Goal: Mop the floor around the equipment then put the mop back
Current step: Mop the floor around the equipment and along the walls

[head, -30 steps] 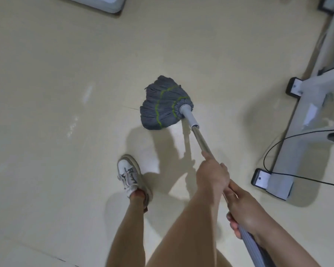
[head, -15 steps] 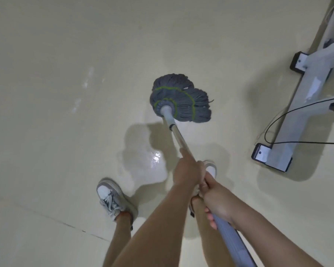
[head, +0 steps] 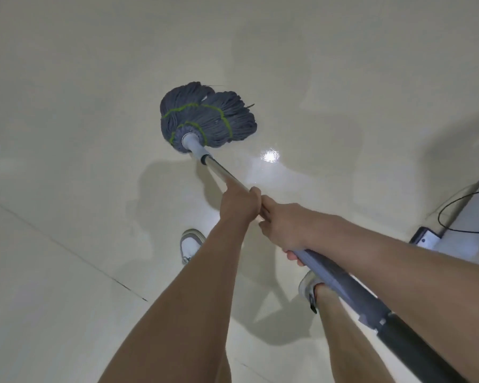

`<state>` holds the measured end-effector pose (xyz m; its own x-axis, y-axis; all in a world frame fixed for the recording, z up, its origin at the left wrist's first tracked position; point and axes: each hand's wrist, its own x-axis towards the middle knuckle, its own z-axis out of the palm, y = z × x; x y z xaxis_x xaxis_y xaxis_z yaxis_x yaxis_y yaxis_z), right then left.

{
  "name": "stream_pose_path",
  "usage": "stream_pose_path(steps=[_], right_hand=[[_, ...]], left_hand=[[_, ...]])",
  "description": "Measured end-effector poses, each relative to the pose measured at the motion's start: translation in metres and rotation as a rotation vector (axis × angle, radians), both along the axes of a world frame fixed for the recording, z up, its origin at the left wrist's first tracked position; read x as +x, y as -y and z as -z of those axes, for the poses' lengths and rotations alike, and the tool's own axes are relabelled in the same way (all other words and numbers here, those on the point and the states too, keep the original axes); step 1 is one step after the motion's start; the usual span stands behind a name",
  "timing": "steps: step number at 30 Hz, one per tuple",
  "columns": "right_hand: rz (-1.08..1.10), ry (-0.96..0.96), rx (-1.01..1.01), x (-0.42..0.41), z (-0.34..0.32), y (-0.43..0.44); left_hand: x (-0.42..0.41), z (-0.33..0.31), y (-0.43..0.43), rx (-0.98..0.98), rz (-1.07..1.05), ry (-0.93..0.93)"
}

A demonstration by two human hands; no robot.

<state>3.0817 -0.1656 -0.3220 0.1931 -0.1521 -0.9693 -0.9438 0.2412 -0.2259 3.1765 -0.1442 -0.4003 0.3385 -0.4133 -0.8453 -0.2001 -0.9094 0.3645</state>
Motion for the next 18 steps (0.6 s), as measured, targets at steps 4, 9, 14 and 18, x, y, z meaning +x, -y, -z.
stream_pose_path(steps=[4, 9, 14, 18], right_hand=[[-0.283, -0.008, -0.071, 0.062, 0.009, 0.021], [-0.031, 0.117, -0.069, 0.149, 0.036, 0.008], [0.121, 0.213, -0.108, 0.190, 0.058, -0.036], [0.235, 0.175, -0.201, 0.165, 0.041, -0.052]], left_hand=[[0.062, 0.005, 0.000, 0.026, -0.052, 0.044], [0.163, 0.024, -0.026, 0.015, 0.069, 0.220], [0.204, 0.035, -0.047, -0.040, -0.143, 0.185], [0.171, 0.024, -0.038, -0.083, -0.055, 0.124]])
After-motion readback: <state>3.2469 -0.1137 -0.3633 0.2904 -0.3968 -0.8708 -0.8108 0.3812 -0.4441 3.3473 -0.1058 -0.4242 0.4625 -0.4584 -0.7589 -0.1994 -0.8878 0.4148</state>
